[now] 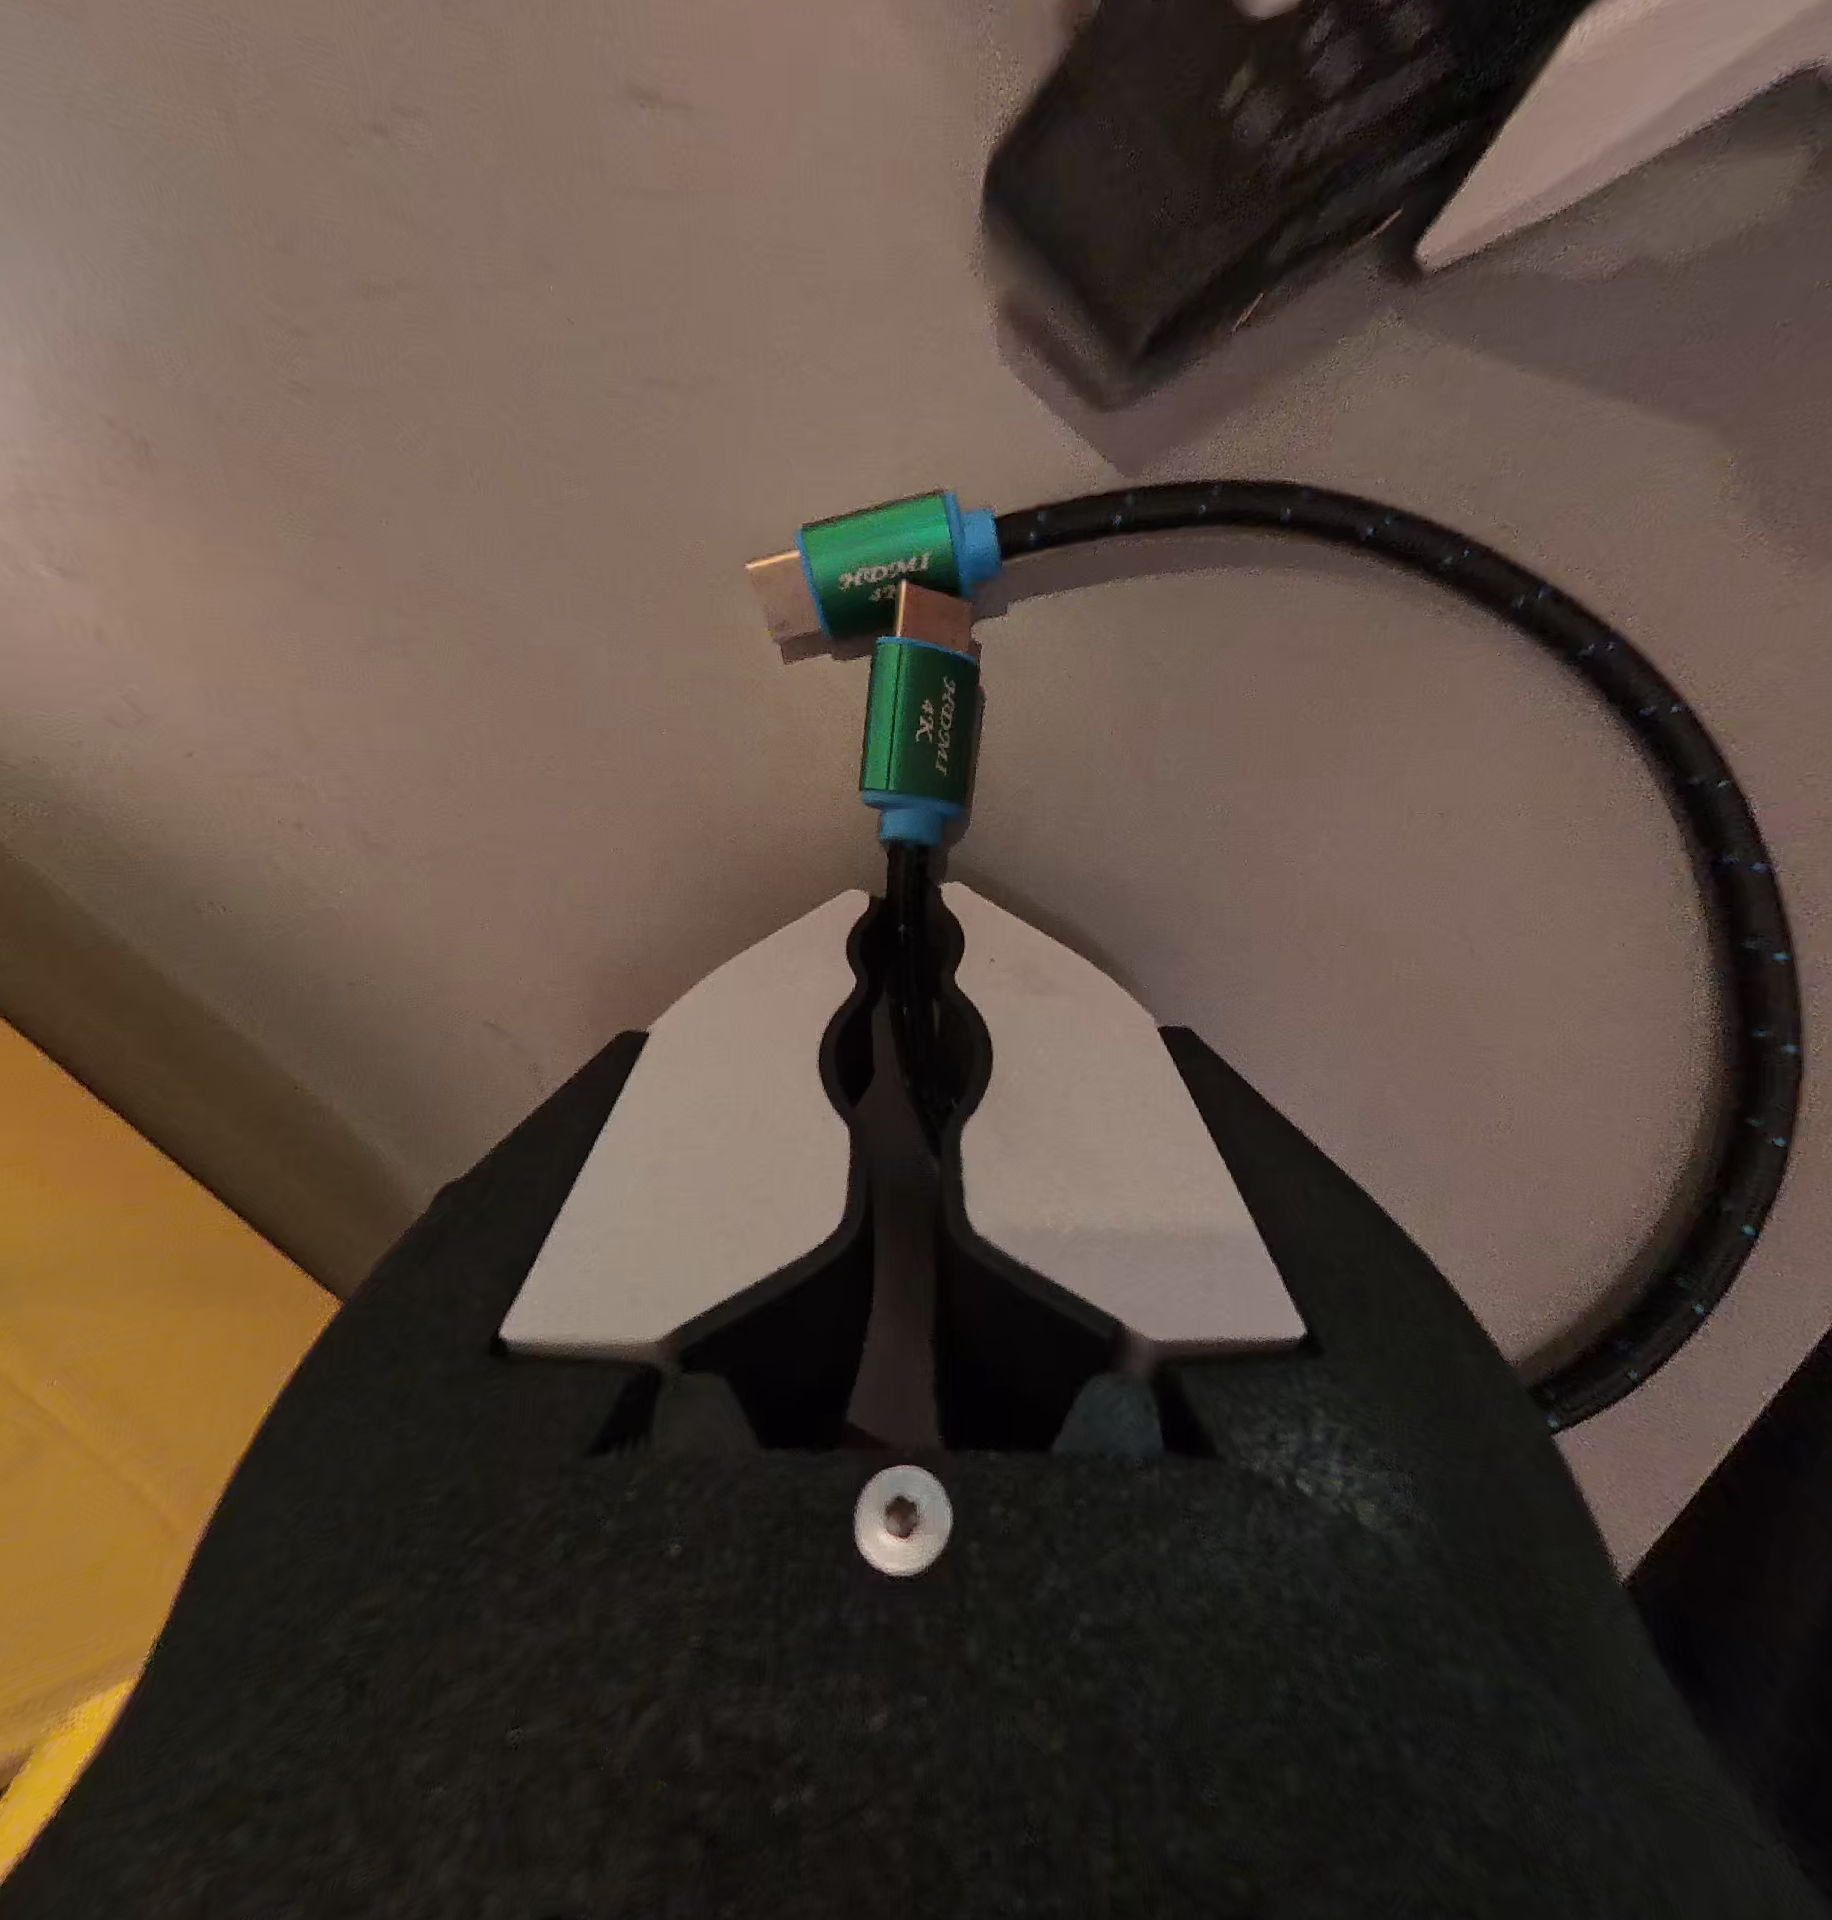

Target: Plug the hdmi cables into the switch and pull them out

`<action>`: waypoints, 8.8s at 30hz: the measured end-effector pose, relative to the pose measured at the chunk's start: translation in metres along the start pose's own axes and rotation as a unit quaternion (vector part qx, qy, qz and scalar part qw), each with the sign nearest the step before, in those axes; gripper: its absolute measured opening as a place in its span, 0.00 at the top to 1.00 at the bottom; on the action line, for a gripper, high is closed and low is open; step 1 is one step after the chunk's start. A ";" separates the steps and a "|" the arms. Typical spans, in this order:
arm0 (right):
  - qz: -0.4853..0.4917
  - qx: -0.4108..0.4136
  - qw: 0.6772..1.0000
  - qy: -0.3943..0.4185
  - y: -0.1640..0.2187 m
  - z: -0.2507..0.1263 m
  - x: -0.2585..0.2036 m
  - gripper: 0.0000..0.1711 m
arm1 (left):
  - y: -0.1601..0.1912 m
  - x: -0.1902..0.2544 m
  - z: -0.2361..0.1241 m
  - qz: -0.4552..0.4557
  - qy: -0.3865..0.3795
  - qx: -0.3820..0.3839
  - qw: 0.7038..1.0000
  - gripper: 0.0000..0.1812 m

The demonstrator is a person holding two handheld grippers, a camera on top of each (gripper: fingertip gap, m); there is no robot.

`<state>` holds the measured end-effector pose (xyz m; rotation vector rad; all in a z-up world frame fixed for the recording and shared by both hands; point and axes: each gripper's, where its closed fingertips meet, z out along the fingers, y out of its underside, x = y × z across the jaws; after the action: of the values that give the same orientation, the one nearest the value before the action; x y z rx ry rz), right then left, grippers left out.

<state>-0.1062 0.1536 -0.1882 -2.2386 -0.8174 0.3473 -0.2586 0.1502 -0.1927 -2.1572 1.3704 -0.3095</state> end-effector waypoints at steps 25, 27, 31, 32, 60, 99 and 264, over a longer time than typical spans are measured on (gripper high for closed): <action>0.120 0.282 0.925 -0.224 -0.110 -0.048 -0.084 0.94 | -0.058 0.044 -0.066 -0.049 0.075 0.247 0.965 0.81; 0.139 0.312 0.915 -0.217 -0.116 -0.060 -0.069 0.94 | -0.056 0.049 -0.055 -0.070 0.099 0.235 0.964 0.83; 0.176 0.363 0.883 -0.240 -0.122 -0.083 -0.055 0.94 | -0.056 0.052 -0.039 -0.075 0.088 0.207 0.972 0.91; 0.184 0.372 0.875 -0.250 -0.124 -0.089 -0.052 0.94 | -0.054 0.049 -0.035 -0.071 0.071 0.196 0.975 0.96; 0.388 0.334 0.777 -0.367 -0.126 -0.098 -0.014 0.95 | -0.027 0.059 -0.040 0.305 -0.010 0.121 0.944 0.98; 0.446 0.288 0.764 -0.366 -0.116 -0.054 -0.040 0.94 | -0.082 0.028 -0.049 0.189 -0.087 0.256 0.944 0.87; 0.126 0.129 0.980 -0.080 -0.056 -0.016 -0.019 0.69 | -0.099 0.022 -0.049 0.022 -0.127 0.342 0.931 0.89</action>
<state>-0.1391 0.1632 -0.1374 -2.0882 -0.5327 0.7198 -0.1964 0.1462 -0.0990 -1.5207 0.9683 -0.4015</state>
